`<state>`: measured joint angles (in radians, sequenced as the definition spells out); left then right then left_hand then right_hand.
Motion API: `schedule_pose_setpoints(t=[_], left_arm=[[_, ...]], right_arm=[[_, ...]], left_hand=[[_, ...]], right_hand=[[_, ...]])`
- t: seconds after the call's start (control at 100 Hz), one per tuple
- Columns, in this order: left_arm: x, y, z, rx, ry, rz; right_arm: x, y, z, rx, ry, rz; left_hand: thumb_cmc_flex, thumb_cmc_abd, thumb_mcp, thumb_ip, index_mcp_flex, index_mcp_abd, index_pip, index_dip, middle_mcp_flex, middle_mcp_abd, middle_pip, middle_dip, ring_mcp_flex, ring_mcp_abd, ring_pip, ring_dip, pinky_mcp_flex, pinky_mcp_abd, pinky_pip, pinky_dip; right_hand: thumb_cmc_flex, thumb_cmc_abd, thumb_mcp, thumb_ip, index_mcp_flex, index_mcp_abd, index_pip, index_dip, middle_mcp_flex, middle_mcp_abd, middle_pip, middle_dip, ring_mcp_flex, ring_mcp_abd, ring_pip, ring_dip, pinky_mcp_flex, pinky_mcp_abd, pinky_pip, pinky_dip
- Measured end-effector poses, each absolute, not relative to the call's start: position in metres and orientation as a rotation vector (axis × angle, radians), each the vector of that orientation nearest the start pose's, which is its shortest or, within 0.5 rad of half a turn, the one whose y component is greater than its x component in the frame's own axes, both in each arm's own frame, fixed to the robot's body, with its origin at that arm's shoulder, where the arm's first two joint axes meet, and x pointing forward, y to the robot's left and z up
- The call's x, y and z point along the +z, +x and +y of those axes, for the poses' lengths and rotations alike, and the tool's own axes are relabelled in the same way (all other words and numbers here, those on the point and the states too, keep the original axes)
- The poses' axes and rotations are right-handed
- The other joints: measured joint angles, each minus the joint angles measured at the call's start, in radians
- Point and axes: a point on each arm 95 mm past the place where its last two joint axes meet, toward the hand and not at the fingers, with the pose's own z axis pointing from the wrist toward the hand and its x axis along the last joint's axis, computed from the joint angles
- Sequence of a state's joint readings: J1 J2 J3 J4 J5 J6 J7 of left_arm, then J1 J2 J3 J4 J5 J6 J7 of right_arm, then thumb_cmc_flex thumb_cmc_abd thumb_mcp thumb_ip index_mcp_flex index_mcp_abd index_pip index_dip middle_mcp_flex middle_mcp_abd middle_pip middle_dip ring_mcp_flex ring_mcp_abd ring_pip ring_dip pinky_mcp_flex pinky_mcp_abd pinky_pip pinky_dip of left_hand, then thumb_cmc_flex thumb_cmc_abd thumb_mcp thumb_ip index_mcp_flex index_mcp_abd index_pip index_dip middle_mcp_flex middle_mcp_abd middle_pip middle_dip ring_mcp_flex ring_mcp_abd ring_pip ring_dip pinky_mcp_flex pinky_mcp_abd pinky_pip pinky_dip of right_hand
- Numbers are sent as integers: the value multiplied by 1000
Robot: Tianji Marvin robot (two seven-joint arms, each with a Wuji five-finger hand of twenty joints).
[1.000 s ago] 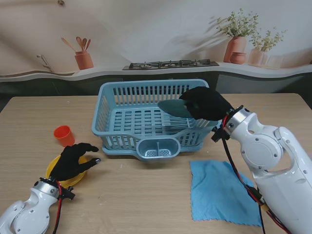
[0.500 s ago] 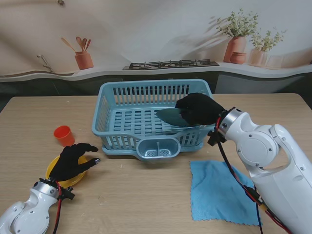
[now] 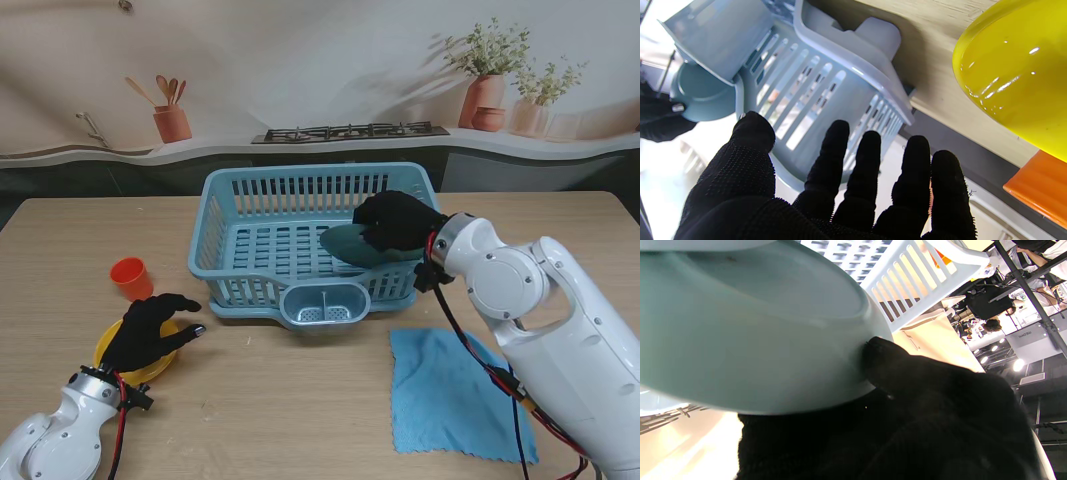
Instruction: Clear dishes and wipe the table
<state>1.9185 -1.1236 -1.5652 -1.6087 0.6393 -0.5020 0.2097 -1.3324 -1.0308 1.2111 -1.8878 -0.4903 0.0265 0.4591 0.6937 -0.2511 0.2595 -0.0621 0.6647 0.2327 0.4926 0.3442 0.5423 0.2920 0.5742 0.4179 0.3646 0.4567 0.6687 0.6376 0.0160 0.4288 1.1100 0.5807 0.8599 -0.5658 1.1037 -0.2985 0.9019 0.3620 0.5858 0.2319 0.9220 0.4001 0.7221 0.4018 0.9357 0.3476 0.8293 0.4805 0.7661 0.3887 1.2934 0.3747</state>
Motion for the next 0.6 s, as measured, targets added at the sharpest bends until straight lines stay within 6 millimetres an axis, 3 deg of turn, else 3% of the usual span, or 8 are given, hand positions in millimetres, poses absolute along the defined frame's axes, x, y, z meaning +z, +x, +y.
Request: schedule_pose_setpoints(t=[0.2,0.6], left_arm=[[-351,311,93,-1945,-1427,1129],[-352,311,92,-1944,-1429,1132]], right_arm=[[-169,429,53,1843,1380,1681],[-165,435,53,1828,1429,1725]], left_hand=[[0,0,0,0,0,0,0,0,0,0,0,0,0,0,0,0,0,0,0,0],[0,0,0,0,0,0,0,0,0,0,0,0,0,0,0,0,0,0,0,0]], right_hand=[[0,-1,-1,-12,1,0,17,40,4,-2,32,38,0,0,32,23,0,0,25,57],[-1,-25,-6,-33,35,-8,48,219,16,-11,140,151,0,0,111,80,-6,2,116,239]])
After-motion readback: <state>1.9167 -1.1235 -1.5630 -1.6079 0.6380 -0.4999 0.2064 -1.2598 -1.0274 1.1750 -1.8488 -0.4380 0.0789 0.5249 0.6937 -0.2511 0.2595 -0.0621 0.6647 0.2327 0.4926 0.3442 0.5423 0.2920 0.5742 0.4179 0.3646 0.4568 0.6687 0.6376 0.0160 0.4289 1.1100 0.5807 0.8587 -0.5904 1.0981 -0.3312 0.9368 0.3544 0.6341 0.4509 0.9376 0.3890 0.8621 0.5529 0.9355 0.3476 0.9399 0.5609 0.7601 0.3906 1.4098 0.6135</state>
